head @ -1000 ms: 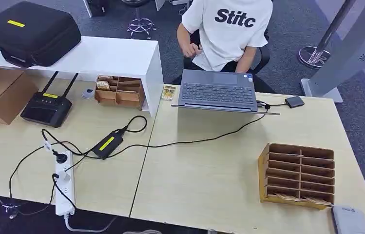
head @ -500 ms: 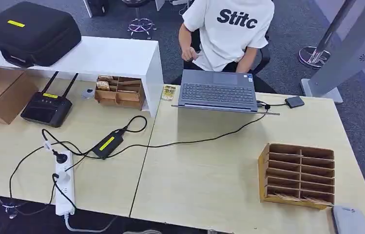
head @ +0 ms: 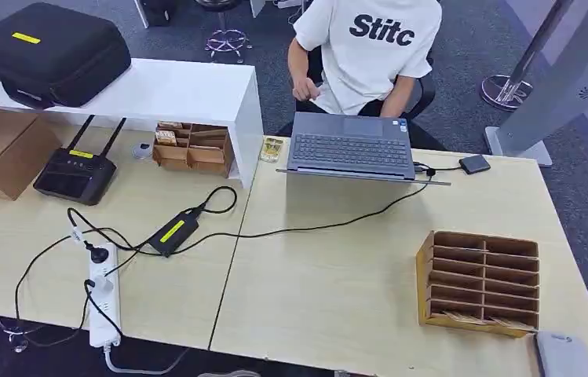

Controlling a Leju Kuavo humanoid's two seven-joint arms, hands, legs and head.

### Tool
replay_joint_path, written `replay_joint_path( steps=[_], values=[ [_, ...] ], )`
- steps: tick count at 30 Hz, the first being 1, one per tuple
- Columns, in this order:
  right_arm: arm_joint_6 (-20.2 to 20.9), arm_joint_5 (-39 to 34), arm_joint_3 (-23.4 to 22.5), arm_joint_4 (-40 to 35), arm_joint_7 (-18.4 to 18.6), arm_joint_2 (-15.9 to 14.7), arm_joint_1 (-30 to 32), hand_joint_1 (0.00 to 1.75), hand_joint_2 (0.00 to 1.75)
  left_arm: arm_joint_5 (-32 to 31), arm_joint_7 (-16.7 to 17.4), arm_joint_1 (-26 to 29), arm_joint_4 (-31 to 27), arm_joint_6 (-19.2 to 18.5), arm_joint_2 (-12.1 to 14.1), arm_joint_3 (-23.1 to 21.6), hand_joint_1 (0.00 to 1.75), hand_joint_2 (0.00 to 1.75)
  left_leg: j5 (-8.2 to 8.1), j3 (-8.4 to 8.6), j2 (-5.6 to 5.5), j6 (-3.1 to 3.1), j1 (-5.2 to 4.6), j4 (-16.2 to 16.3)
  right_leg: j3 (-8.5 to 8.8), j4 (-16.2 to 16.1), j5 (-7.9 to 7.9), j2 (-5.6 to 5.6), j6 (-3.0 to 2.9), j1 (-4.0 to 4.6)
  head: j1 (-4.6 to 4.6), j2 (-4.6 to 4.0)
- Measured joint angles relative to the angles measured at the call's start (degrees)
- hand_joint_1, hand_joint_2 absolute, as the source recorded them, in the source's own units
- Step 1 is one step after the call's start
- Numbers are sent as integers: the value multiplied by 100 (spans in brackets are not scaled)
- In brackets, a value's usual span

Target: Pass the card to the sensor for recognition and then transmit it.

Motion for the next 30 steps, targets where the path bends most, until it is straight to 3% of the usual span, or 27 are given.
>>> replay_joint_path(
  steps=[30],
  values=[
    [-1222,1026,610,387,663,2,-3,175,175,0,20,-3,0,2,35,0,0,175,0,7,0,1,0,0,10,-1,1,0,1,0,0,0]
  ],
)
